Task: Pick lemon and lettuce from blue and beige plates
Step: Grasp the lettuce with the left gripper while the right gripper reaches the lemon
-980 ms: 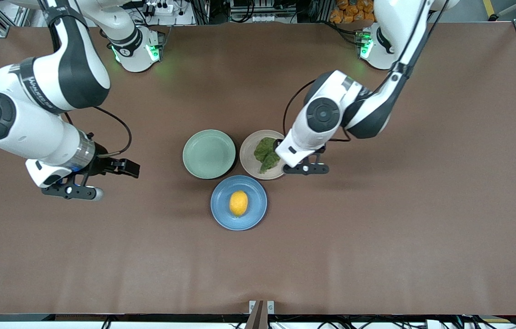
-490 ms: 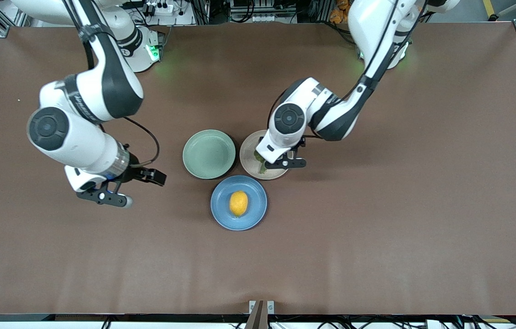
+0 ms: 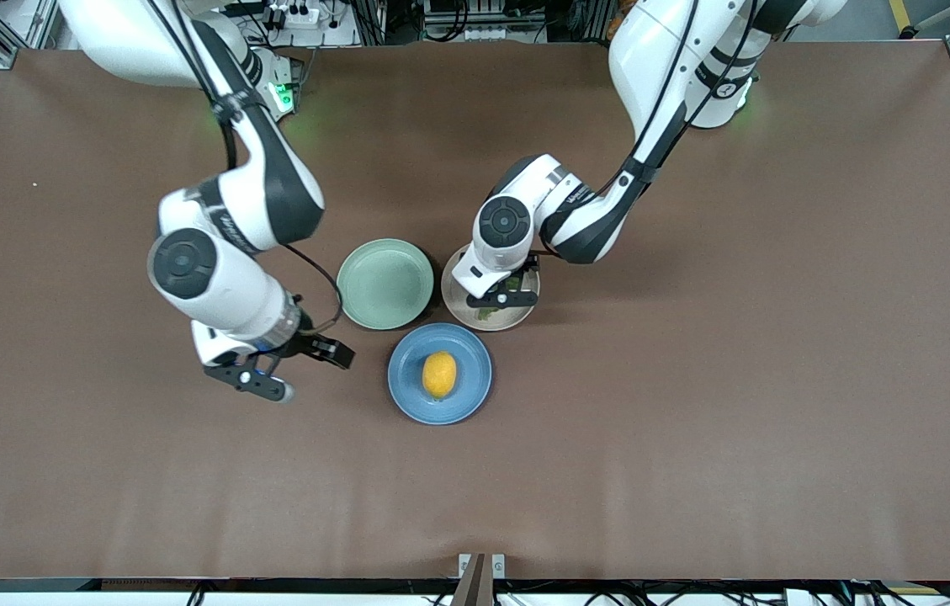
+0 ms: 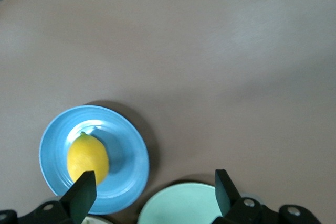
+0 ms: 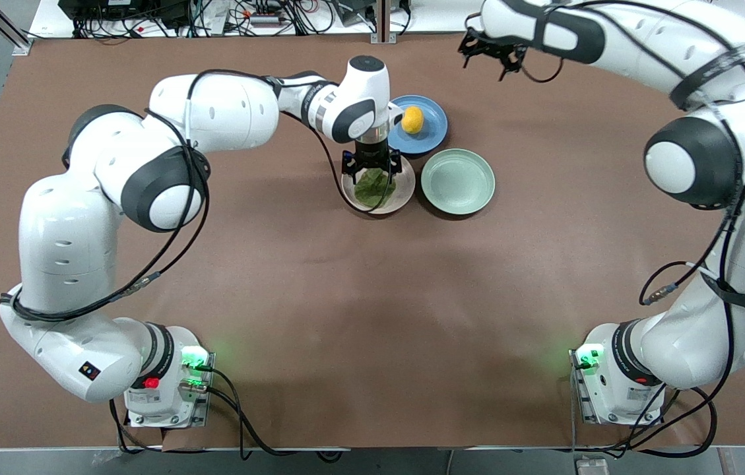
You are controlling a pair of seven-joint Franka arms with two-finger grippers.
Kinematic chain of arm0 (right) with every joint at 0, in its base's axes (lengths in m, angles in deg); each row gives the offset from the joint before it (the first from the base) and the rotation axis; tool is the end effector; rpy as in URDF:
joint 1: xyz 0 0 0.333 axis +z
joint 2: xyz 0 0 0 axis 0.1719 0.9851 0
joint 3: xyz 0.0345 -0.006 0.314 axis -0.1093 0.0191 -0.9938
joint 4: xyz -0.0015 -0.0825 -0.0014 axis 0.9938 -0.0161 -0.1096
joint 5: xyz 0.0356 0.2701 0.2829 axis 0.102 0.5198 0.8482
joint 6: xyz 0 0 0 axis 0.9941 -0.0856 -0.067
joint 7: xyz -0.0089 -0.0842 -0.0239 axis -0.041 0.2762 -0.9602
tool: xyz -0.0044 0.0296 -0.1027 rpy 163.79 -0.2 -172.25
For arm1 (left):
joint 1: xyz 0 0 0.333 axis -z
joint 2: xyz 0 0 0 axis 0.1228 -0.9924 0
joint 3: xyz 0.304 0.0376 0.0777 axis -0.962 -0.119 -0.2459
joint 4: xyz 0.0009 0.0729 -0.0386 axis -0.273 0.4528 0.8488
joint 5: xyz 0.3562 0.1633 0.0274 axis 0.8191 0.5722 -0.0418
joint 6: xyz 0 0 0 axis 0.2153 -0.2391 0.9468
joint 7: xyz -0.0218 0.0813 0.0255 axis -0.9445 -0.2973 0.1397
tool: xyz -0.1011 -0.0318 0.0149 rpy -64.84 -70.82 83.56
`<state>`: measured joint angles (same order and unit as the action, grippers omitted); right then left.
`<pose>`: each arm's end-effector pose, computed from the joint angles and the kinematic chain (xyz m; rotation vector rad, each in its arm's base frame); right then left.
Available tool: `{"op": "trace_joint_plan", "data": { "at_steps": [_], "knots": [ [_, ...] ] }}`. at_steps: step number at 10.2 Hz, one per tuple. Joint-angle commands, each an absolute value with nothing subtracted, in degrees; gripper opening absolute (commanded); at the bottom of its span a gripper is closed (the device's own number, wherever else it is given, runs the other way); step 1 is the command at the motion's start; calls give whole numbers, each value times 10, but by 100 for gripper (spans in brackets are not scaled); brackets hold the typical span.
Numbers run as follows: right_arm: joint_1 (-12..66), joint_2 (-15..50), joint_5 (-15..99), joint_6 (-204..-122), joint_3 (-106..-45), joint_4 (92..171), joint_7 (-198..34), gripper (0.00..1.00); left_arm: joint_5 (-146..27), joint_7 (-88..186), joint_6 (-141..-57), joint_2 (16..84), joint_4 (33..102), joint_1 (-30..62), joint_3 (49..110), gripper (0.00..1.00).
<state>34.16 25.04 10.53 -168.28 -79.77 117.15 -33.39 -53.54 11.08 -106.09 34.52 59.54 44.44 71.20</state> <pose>0.6531 0.2847 0.3652 -2.9708 0.6061 -0.0372 0.4681 -0.4926 0.2018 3.1142 0.0237 -0.3349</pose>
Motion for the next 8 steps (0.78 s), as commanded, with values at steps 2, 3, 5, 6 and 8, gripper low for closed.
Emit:
{"op": "trace_joint_plan", "data": {
  "at_steps": [2,3,5,6,8],
  "knots": [
    [377,333,109,-1752,-799,1119,-265,100,-505,93,-1085,316,585,462,705,100],
    [388,349,109,-1786,-799,1119,-242,100,-504,94,-1092,312,584,462,704,100],
    [414,380,104,-1826,-799,1119,-216,100,-496,93,-1107,302,584,463,704,100],
    [422,390,102,-1840,-799,1119,-208,100,-494,87,-1110,301,584,462,704,89],
    [435,412,101,-1868,-799,1118,-201,100,-495,65,-1109,301,584,461,705,0]
  ]
}}
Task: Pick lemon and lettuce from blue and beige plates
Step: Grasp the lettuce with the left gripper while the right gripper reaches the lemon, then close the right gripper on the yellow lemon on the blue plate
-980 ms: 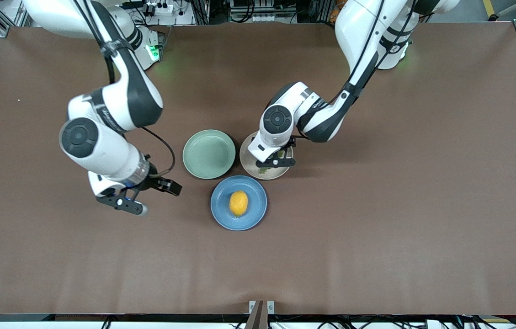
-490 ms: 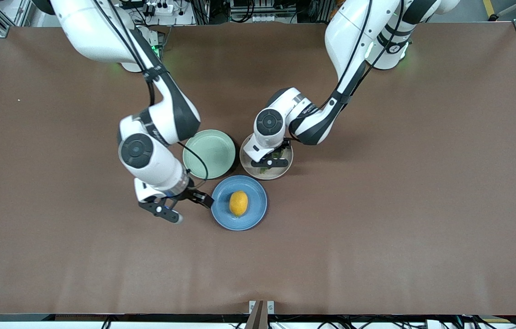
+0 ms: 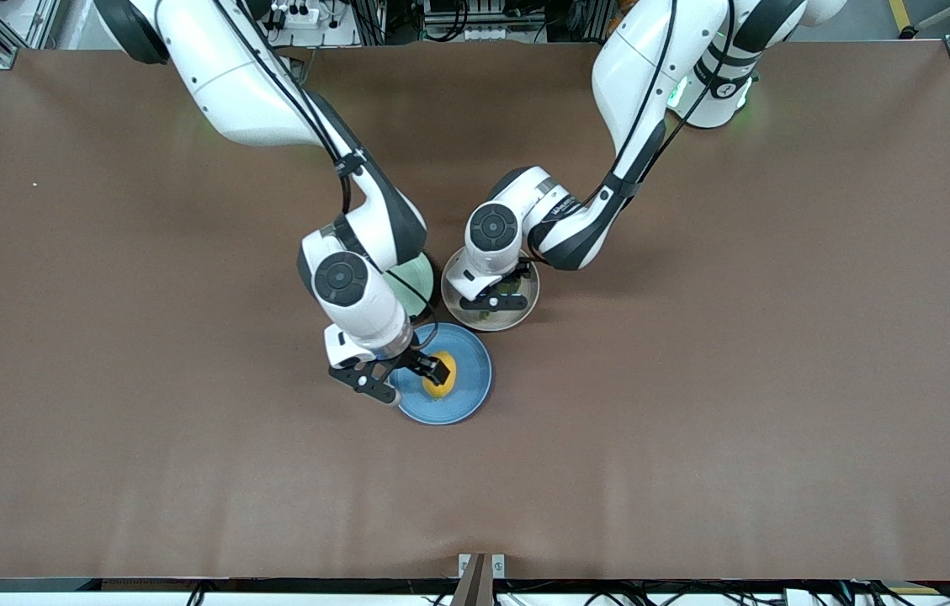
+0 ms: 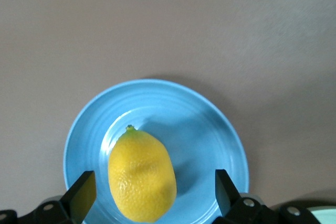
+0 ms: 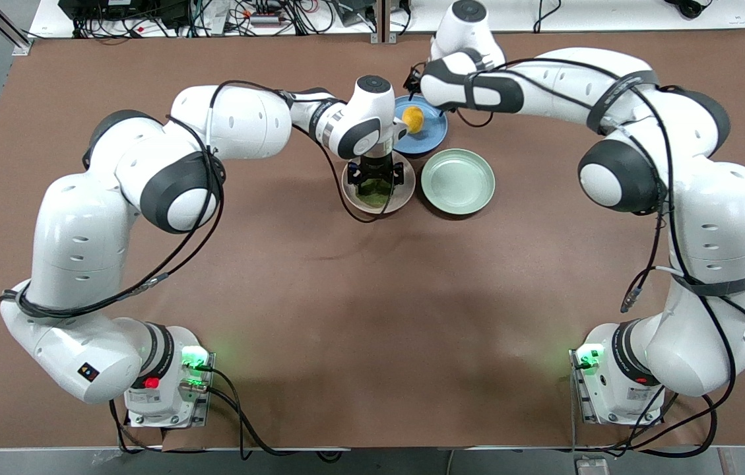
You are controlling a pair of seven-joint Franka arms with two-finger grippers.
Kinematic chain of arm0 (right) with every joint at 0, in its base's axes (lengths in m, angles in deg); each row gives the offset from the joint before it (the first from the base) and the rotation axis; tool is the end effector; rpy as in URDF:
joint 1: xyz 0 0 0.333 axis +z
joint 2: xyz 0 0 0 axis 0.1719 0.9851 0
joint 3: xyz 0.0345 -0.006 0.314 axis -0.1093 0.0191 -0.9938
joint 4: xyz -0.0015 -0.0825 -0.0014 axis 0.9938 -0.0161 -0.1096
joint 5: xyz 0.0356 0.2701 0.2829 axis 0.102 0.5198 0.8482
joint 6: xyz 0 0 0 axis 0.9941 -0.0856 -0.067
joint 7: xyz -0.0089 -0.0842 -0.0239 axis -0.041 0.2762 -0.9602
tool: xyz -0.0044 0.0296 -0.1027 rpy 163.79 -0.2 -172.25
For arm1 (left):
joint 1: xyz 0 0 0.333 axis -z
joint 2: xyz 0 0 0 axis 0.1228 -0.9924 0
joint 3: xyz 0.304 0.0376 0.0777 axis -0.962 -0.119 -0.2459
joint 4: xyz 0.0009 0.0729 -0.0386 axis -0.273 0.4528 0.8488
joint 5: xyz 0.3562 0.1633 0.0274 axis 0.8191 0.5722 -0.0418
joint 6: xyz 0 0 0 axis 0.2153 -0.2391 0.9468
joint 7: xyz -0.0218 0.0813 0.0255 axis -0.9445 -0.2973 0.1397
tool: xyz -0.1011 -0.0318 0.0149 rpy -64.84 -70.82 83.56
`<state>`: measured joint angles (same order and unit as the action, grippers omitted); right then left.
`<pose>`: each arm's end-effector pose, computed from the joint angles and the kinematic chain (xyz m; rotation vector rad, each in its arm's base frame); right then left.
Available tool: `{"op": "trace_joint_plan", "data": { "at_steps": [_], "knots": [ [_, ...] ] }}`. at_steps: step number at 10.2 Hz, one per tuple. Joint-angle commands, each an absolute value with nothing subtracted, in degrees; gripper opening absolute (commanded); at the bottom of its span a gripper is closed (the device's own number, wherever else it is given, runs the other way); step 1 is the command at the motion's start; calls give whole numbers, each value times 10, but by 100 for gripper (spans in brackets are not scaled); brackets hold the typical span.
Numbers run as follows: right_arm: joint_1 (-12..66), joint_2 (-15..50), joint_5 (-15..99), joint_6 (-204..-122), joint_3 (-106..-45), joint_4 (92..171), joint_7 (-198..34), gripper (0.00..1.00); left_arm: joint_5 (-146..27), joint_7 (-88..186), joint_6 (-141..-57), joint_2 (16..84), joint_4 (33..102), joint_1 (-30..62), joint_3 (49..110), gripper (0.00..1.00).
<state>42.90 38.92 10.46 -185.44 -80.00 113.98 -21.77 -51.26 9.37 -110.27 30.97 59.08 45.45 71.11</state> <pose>0.6315 0.3975 0.2443 -2.8807 0.6827 -0.1447 0.4625 -0.5006 0.1683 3.1260 0.0195 -0.2859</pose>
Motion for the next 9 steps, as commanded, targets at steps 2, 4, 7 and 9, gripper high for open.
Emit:
{"op": "trace_joint_plan", "data": {
  "at_steps": [2,4,7,9],
  "knots": [
    [445,428,100,-1894,-798,1117,-187,100,-494,65,-1109,307,585,460,705,0],
    [451,445,99,-1916,-798,1112,-186,100,-493,65,-1107,322,585,458,705,0],
    [463,462,93,-1919,-797,1106,-186,100,-493,65,-1074,361,585,452,704,0],
    [462,463,67,-1918,-797,1106,-189,83,-492,69,-1046,387,585,436,705,0]
  ]
}}
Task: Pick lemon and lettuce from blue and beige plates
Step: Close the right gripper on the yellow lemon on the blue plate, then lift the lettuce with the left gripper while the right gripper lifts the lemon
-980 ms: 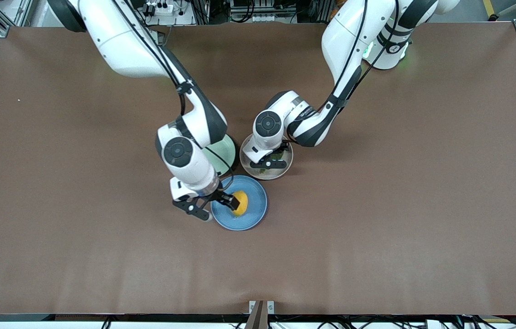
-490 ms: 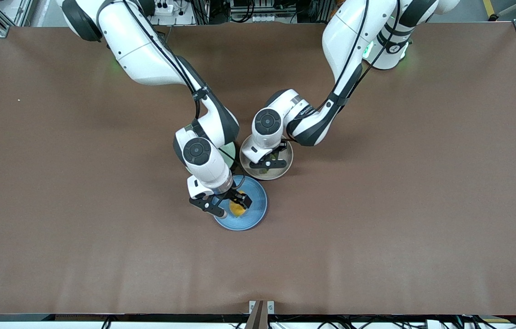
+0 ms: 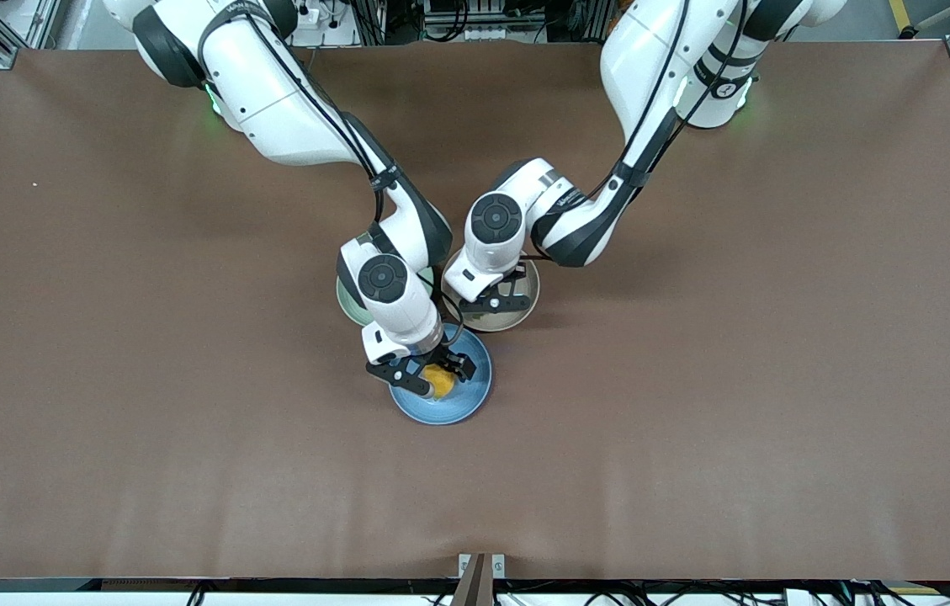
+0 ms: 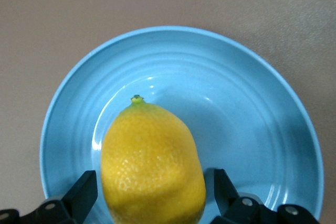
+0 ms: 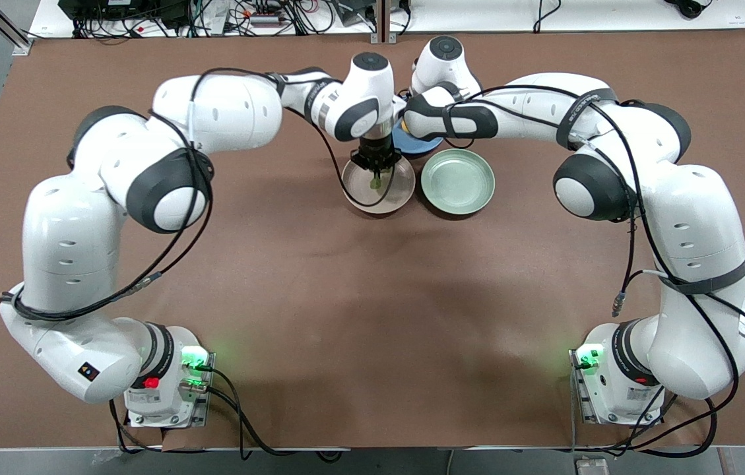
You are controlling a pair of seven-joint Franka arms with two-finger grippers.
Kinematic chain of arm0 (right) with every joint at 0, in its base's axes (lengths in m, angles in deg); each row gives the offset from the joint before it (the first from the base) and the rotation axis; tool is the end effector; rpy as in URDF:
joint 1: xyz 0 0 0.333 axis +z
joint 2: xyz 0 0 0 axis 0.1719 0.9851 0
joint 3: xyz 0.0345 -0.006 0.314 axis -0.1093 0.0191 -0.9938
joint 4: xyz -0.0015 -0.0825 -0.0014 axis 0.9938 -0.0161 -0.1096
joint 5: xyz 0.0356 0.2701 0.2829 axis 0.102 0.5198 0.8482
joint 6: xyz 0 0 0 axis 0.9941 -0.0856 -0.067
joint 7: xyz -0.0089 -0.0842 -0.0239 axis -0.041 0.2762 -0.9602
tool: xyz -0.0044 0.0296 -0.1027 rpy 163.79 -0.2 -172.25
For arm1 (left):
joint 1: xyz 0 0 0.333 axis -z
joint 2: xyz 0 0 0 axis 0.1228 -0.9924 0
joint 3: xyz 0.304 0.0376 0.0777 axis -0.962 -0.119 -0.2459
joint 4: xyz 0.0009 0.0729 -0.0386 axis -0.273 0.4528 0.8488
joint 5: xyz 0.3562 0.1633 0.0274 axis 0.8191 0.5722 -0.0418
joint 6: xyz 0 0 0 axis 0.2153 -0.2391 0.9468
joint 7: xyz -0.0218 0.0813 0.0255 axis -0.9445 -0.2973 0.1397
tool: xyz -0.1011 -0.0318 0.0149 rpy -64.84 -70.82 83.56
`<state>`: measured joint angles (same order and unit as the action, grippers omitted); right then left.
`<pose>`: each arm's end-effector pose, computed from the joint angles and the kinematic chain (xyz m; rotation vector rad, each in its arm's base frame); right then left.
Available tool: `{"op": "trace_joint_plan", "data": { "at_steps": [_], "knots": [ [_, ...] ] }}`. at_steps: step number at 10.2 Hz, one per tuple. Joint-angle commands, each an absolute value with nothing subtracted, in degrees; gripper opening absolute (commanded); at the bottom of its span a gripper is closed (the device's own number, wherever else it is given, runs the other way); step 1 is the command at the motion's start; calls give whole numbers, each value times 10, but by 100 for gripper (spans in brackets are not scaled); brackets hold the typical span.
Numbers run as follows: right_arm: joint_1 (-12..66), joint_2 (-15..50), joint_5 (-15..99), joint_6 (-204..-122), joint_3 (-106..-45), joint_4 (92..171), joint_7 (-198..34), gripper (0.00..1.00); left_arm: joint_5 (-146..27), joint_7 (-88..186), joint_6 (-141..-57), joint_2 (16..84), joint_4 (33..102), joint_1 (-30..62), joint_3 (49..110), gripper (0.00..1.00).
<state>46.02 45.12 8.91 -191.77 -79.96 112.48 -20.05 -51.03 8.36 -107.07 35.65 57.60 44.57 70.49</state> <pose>0.6129 0.4323 0.1872 -2.8852 0.6244 -0.1911 0.4851 -0.4961 0.2296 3.1090 0.0695 -0.2069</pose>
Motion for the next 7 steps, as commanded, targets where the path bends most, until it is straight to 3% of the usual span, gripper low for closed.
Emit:
{"op": "trace_joint_plan", "data": {
  "at_steps": [1,3,5,7],
  "knots": [
    [460,463,65,-1917,-796,1106,-190,64,-492,72,-1030,398,585,428,705,0],
    [456,460,65,-1912,-797,1105,-190,33,-492,91,-1006,412,588,407,705,0],
    [445,441,76,-1905,-799,1105,-191,29,-492,126,-983,427,590,370,705,0],
    [434,415,78,-1827,-802,1095,-192,28,-491,152,-982,433,592,334,705,0]
  ]
}}
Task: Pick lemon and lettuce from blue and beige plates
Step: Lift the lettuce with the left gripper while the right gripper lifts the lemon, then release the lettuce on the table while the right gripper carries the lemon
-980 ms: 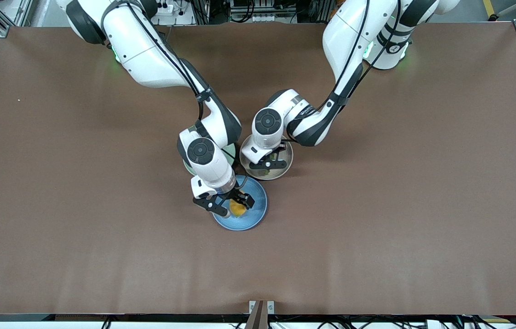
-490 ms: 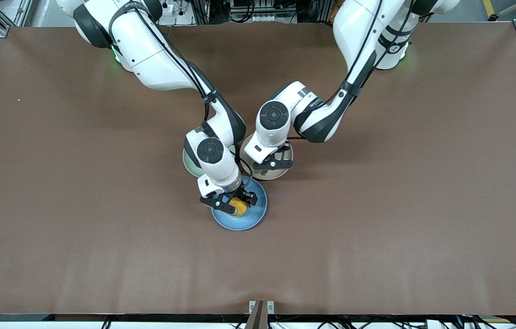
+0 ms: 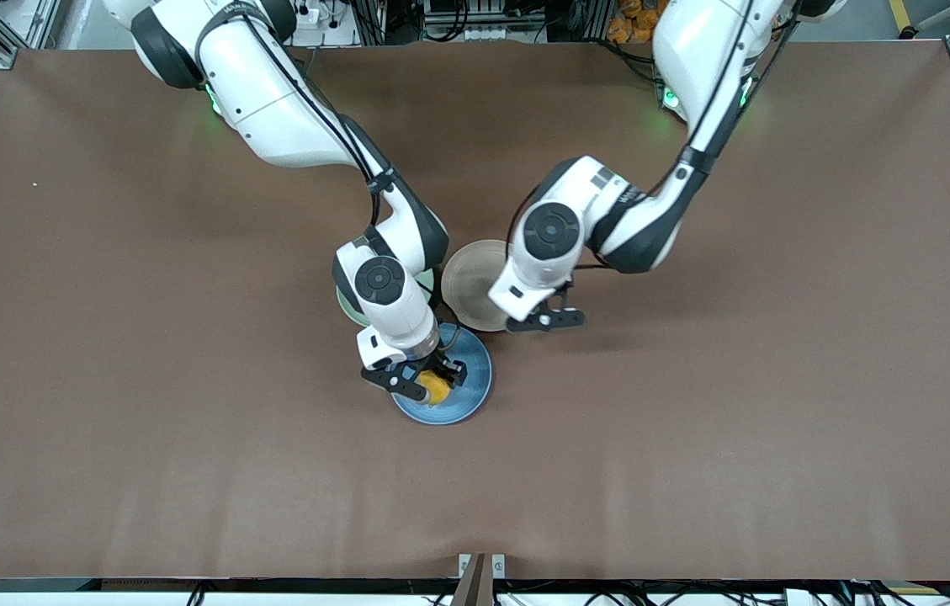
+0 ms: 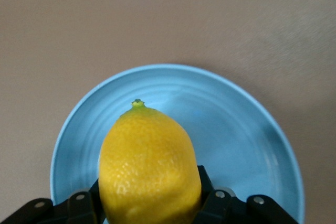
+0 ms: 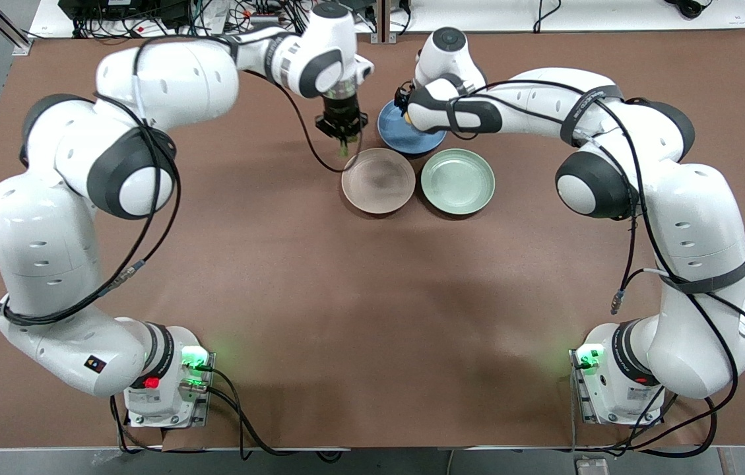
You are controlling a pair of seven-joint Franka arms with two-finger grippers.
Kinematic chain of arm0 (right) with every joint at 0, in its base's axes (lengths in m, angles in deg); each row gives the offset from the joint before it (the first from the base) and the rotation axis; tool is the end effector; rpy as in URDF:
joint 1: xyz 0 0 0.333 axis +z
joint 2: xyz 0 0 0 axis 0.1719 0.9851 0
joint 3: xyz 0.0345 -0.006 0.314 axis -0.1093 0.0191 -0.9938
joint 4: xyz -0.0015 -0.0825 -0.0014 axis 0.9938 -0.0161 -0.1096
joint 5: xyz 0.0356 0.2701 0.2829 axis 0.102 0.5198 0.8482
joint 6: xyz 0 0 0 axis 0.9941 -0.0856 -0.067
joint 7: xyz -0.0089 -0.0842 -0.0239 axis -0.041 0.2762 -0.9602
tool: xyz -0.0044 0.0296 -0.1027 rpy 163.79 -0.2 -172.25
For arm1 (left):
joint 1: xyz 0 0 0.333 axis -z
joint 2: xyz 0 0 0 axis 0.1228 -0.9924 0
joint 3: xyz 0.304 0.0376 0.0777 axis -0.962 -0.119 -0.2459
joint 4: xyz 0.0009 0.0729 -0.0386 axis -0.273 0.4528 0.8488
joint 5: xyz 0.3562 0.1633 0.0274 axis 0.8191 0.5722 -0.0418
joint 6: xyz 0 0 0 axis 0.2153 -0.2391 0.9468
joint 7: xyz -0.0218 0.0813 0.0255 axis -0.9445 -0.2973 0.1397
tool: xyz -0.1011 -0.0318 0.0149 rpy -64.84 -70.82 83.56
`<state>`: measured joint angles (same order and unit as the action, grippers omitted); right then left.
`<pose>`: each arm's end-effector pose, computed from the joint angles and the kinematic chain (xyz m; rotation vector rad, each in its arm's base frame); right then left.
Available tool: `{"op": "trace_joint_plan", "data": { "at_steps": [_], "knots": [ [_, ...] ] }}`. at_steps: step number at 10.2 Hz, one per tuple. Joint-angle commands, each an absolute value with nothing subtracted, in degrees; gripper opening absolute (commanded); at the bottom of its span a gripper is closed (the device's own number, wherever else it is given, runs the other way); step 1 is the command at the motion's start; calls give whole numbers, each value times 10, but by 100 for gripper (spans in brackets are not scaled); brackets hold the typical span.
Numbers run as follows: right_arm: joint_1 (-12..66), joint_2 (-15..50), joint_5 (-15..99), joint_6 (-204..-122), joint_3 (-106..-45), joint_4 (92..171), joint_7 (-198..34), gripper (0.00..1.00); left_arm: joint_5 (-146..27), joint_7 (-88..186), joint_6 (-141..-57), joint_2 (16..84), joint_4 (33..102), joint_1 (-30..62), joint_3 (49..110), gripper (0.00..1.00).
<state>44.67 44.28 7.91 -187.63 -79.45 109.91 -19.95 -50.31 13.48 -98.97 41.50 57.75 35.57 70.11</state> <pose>0.6317 0.4186 0.2110 -2.9012 0.6506 -0.1996 0.5516 -0.4052 0.2869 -3.1225 -0.1552 0.2265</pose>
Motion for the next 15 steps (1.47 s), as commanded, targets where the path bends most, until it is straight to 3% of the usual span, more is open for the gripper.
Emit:
{"op": "trace_joint_plan", "data": {
  "at_steps": [1,4,7,11,12,13,15],
  "knots": [
    [418,393,78,-1790,-814,1094,-194,28,-491,166,-982,434,592,317,705,0],
    [350,308,76,-1657,-845,1118,-286,28,-456,200,-983,431,593,266,705,0],
    [279,162,76,-1634,-845,1274,-471,29,-449,265,-983,429,593,203,705,0],
    [184,70,70,-1564,-835,1353,-679,29,-437,381,-990,410,586,116,705,0],
    [174,59,69,-1564,-821,1368,-721,29,-438,407,-990,403,586,102,705,14],
    [169,55,66,-1563,-798,1374,-772,29,-437,421,-991,398,586,93,705,99],
    [161,58,64,-1569,-748,1389,-869,29,-439,421,-991,400,587,88,705,100]
  ]
}}
